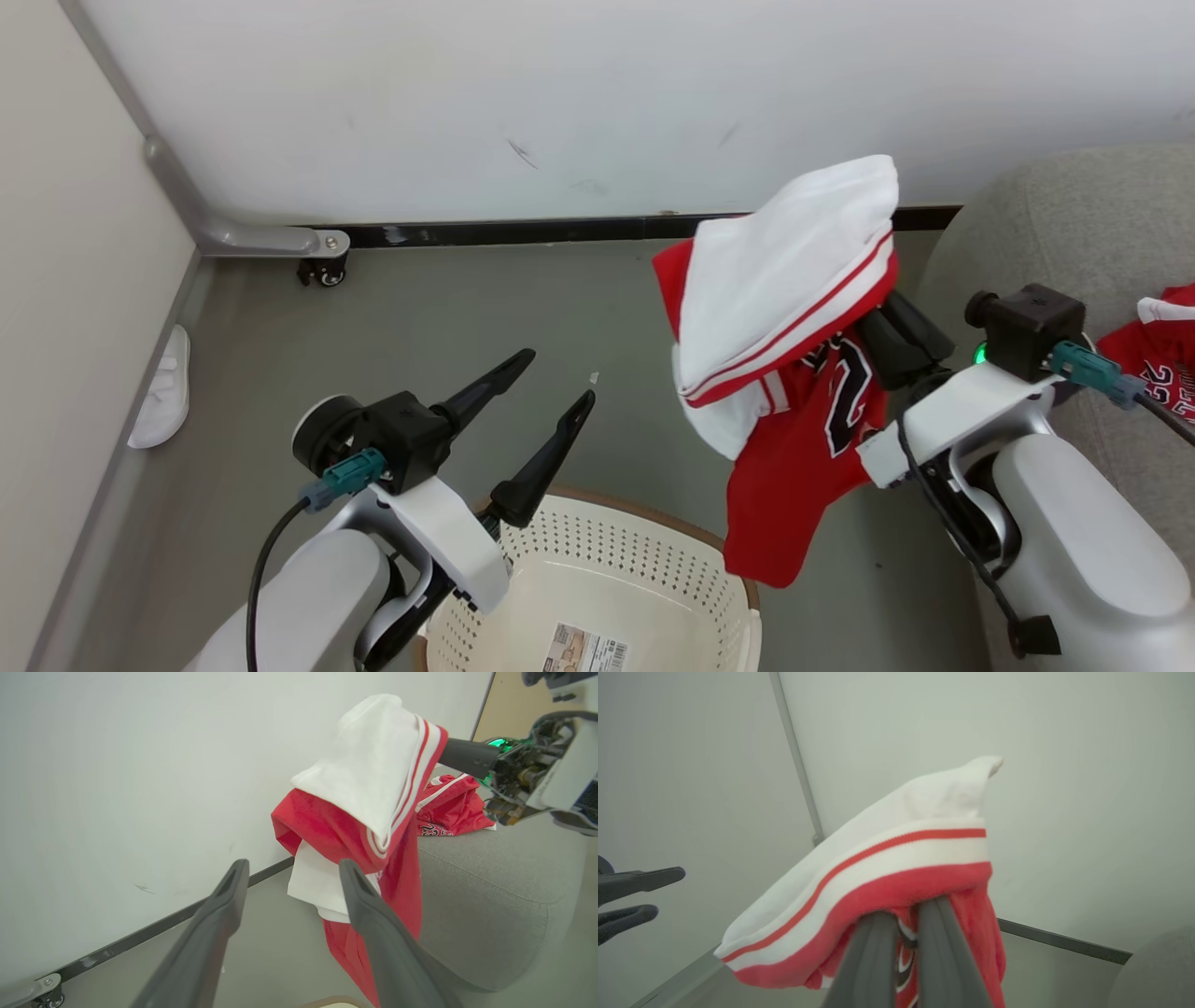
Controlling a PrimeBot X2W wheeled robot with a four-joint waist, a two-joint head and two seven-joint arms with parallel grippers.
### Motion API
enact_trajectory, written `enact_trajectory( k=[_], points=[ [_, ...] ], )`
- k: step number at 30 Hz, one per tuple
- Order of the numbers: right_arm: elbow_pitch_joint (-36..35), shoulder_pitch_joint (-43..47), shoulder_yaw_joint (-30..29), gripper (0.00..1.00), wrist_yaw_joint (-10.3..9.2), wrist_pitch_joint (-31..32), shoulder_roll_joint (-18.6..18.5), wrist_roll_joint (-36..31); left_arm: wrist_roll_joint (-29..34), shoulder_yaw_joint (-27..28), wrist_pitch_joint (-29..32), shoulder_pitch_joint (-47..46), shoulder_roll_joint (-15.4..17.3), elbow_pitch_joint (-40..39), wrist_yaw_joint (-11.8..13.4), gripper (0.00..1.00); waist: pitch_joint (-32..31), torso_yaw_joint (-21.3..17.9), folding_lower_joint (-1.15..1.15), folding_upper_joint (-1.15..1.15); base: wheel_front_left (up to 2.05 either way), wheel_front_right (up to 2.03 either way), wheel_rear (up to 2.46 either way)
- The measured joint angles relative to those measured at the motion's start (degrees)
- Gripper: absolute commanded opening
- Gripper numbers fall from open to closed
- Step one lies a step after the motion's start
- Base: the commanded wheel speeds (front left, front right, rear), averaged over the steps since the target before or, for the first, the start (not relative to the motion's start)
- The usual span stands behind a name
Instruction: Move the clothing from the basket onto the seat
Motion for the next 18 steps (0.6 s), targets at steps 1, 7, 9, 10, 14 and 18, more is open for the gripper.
enact_trajectory(
  k=[1, 7, 9, 10, 14, 18],
  points=[
    [-0.3, 0.5, -0.7, 0.0, 0.0, 0.0, -0.2, -0.3, -0.2, -0.1, 0.0, 0.3, 0.0, -0.1, 0.0, 1.0, -0.1, -0.2, 0.0, 0.0, 0.0, 0.0, 0.0],
    [-2.7, 2.3, -3.9, 0.0, 0.0, 0.0, -0.7, -1.7, -0.9, -0.9, 0.0, 0.8, 0.0, -0.7, 0.0, 1.0, -0.5, -1.8, 0.0, 0.0, 0.0, 0.0, 0.0],
    [-3.9, 2.9, -5.1, 0.0, 0.0, 0.0, -0.9, -2.0, -1.0, -1.0, 0.0, 1.2, 0.0, -1.1, 0.0, 1.0, -0.6, -2.4, 0.0, 0.0, 0.0, 0.0, 0.0],
    [-4.3, 3.4, -5.5, 0.0, 0.0, 0.0, -1.1, -2.3, -1.0, -1.2, 0.0, 1.5, 0.0, -1.2, -0.1, 1.0, -0.7, -2.7, 0.0, 0.0, 0.0, 0.0, 0.0],
    [-5.8, 4.6, -7.0, 0.0, 0.0, 0.0, -1.5, -3.0, -1.1, -1.6, 0.0, 2.2, 0.0, -1.3, -0.1, 1.0, -0.9, -3.6, 0.0, 0.0, 0.0, 0.0, 0.0],
    [-8.0, 5.6, -8.9, 0.0, 0.0, 0.0, -1.6, -4.2, -1.5, -1.9, -0.1, 2.9, 0.0, -1.5, -0.1, 1.0, -1.2, -4.9, 0.0, 0.0, 0.0, 0.0, 0.0]
  ],
)
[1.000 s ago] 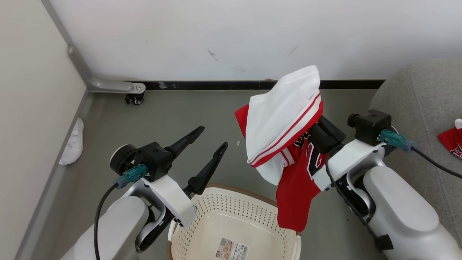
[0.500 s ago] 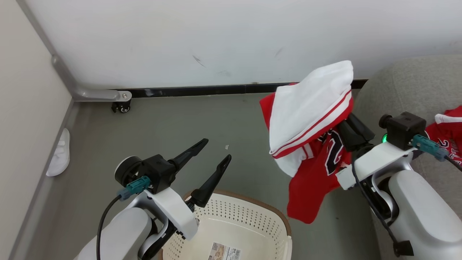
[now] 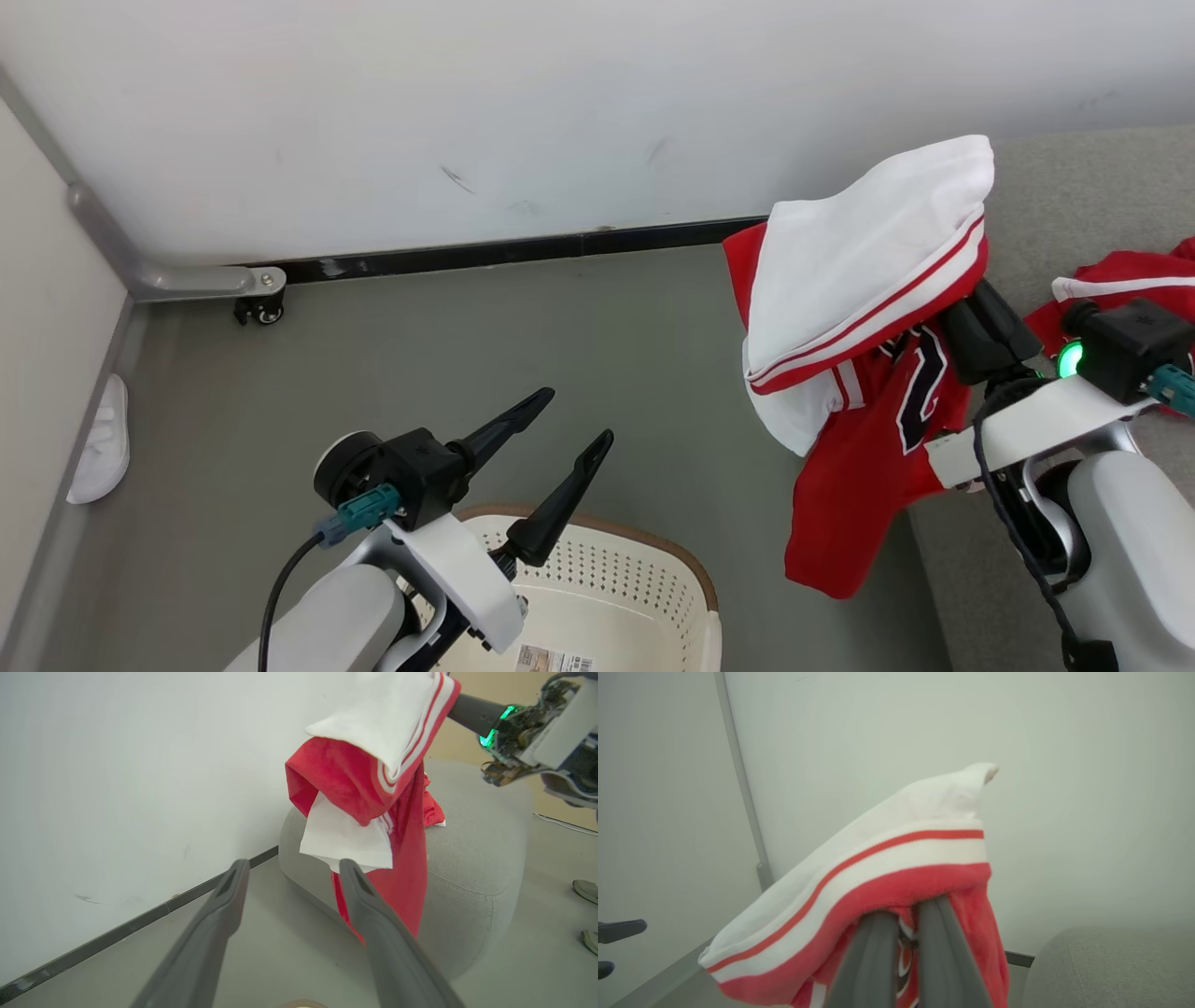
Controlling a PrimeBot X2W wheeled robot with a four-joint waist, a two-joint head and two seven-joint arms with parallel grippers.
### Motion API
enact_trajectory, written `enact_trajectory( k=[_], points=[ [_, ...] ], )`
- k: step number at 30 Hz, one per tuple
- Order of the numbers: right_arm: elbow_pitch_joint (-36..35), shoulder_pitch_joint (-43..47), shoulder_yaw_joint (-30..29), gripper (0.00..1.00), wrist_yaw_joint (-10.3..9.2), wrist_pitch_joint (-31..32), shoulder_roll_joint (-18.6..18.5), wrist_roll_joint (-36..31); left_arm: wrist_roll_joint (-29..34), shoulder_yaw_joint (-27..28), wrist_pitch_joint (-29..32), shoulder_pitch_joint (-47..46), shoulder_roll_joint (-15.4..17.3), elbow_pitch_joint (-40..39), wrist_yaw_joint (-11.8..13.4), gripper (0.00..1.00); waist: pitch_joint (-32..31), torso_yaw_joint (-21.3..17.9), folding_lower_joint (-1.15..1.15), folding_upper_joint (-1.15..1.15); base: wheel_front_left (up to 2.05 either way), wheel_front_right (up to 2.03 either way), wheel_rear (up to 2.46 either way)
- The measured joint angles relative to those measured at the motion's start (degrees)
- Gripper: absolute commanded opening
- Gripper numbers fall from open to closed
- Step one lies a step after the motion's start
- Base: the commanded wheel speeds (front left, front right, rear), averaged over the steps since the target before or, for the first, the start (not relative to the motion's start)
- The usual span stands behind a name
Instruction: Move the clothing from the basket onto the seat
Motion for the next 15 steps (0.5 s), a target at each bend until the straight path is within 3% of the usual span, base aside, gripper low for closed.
enact_trajectory(
  k=[15],
  points=[
    [-6.7, 5.3, -6.8, 0.0, 0.0, 0.0, 0.0, -2.2, -0.4, -0.7, -0.7, 1.1, 0.0, -1.2, -0.2, 1.0, -1.1, -5.4, 0.0, 0.0, 0.0, 0.0, 0.0]
  ],
)
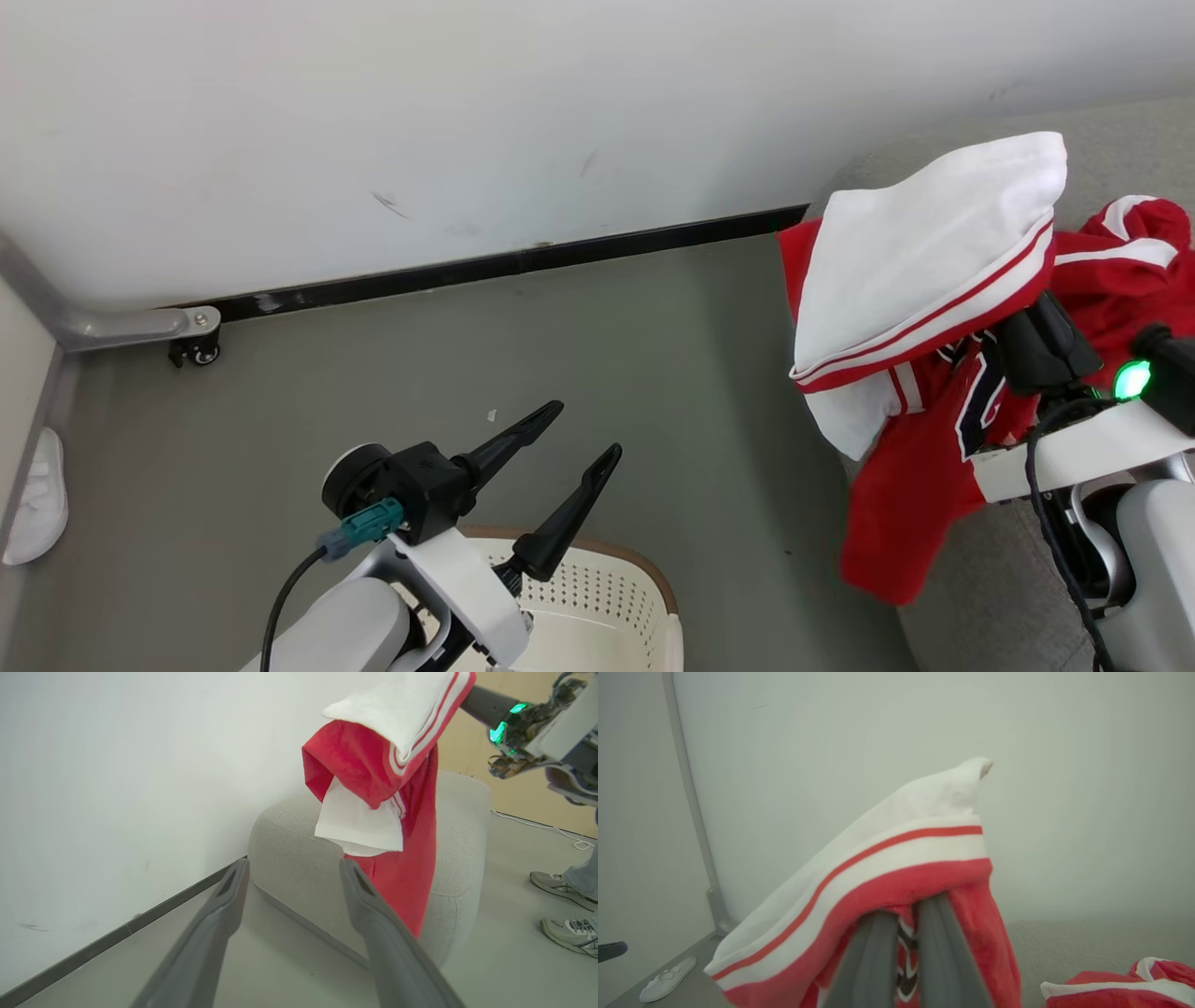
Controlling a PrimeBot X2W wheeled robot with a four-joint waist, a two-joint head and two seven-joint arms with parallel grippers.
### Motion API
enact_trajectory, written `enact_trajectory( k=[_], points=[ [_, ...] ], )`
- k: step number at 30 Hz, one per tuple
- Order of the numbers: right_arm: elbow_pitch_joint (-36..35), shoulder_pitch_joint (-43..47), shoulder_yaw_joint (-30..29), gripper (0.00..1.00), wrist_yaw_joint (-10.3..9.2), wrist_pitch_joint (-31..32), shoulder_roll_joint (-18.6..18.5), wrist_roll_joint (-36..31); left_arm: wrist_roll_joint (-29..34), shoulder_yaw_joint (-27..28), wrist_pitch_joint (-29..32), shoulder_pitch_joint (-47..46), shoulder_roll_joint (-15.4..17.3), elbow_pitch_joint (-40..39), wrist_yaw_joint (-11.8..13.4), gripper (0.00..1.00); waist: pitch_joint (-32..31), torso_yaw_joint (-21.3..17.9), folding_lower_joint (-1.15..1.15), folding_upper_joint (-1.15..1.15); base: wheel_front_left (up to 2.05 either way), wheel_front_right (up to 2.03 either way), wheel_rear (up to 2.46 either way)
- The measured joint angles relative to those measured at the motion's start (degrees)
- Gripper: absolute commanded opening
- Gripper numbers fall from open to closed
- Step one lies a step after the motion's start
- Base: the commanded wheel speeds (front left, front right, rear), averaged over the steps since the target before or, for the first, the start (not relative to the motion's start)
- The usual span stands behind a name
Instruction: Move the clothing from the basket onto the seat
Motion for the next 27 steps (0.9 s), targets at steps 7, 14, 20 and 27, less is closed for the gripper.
enact_trajectory(
  k=[7, 14, 20, 27],
  points=[
    [-2.1, 0.9, -0.8, 0.0, 0.0, 0.0, 0.0, -0.5, 0.0, 0.0, -0.3, 0.1, 0.1, -0.3, 0.0, 1.0, -0.3, -2.8, 0.0, 0.0, 0.0, 0.0, 0.0],
    [-3.0, 3.2, -2.2, 0.0, 0.0, 0.0, 0.1, -1.0, 0.0, 0.1, -0.3, 1.3, 0.4, -0.6, 0.3, 1.0, -0.2, -5.0, 0.0, 0.0, 0.0, 0.0, 0.0],
    [-3.9, 3.2, -2.4, 0.0, 0.0, 0.0, 0.1, -1.0, 0.0, 0.4, -0.3, 1.3, 1.0, -1.4, 0.6, 1.0, 0.1, -6.6, 0.0, 0.0, 0.0, 0.0, 0.0],
    [-4.7, 3.2, -2.7, 0.0, 0.0, 0.0, 0.0, -1.0, 0.0, 0.7, -0.3, 1.3, 1.6, -2.4, 1.1, 1.0, 0.7, -8.0, 0.0, 0.0, 0.0, 0.0, 0.0]
  ],
)
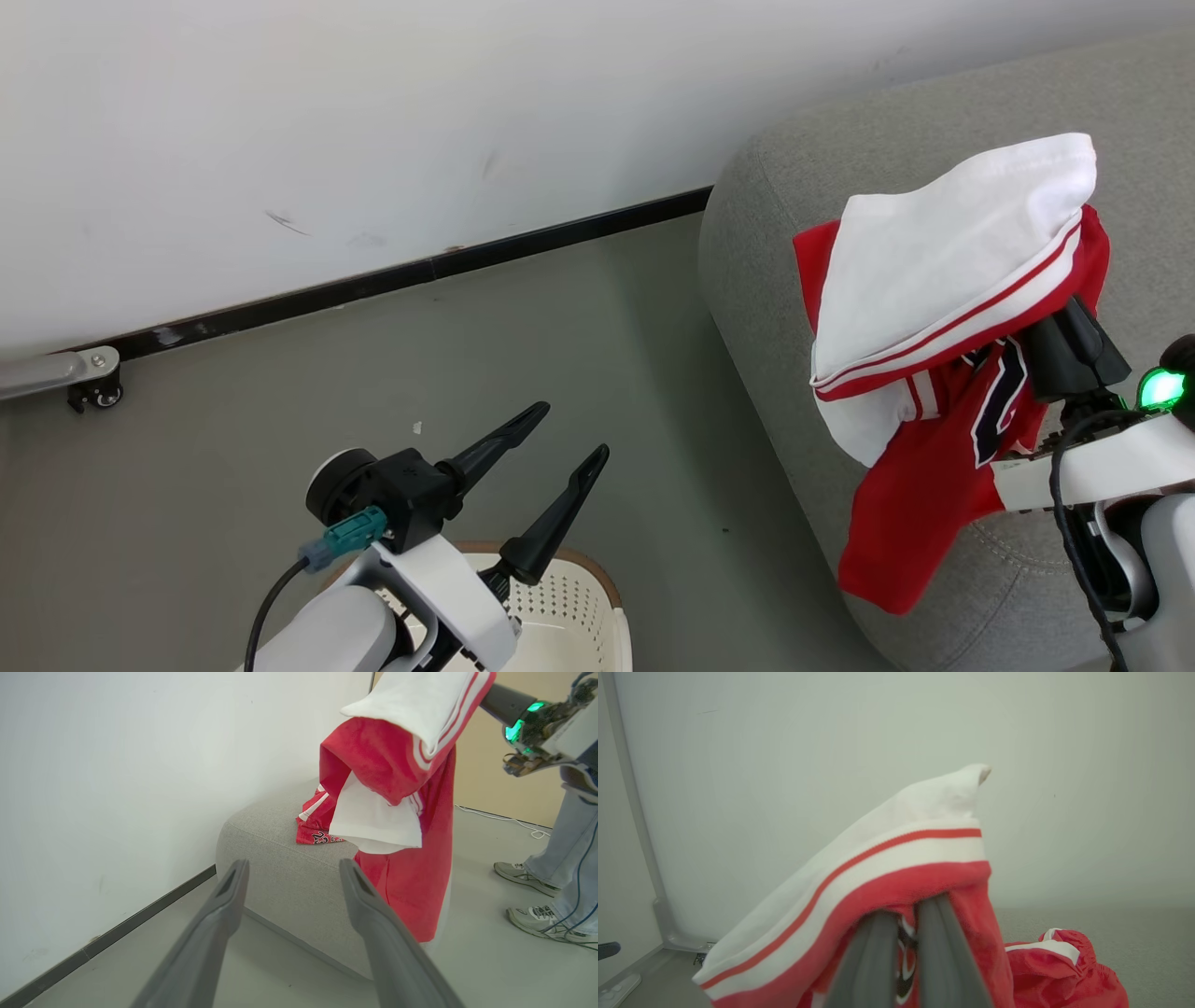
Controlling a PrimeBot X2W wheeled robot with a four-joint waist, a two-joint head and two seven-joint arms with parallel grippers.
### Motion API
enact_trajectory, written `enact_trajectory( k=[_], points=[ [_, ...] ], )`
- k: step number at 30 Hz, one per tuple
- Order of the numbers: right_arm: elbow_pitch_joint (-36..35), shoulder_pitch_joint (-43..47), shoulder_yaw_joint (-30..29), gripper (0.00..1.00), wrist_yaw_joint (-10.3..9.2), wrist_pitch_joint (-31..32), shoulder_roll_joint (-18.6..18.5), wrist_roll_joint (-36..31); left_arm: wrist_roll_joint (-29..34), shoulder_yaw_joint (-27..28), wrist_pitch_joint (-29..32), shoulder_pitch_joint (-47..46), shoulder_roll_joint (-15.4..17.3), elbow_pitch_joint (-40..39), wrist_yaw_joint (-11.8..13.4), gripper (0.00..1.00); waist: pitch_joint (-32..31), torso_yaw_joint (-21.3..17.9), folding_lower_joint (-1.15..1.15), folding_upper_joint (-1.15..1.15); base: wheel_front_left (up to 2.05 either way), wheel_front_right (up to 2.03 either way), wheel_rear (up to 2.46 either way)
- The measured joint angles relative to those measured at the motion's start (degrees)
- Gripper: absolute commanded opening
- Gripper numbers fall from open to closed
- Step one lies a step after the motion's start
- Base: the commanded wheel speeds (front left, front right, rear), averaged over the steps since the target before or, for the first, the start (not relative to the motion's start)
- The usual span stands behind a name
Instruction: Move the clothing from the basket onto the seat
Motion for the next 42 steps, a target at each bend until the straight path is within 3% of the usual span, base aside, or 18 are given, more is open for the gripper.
enact_trajectory(
  k=[7, 20, 28, 42],
  points=[
    [-0.8, -0.6, -1.0, 0.0, 0.0, 0.0, -0.9, -0.6, 0.0, 0.2, 0.0, 0.0, 0.4, -1.0, 0.4, 1.0, 1.0, -0.6, 0.0, 0.0, 0.0, 0.0, 0.0],
    [0.9, -6.9, -2.0, 0.0, 0.0, 0.0, -5.8, 0.4, 0.0, 0.3, 0.6, 0.0, 1.7, -2.2, 0.9, 1.0, 2.8, -0.7, 0.01, 0.0, 0.0, 0.0, 0.0],
    [3.8, -13.7, -5.9, 0.0, 0.0, 0.0, -11.2, 2.5, 0.0, 0.5, 1.6, 0.1, 2.3, -3.5, 1.0, 1.0, 4.7, -0.4, 0.0, 0.0, 0.0, 0.0, 0.0],
    [12.0, -20.5, -11.8, 0.0, 0.0, 0.3, -16.7, 6.2, 0.0, 1.0, 3.1, 0.2, 4.2, -5.8, 1.2, 1.0, 8.4, 0.6, 0.0, 0.0, 0.0, 0.0, 0.0]
  ],
)
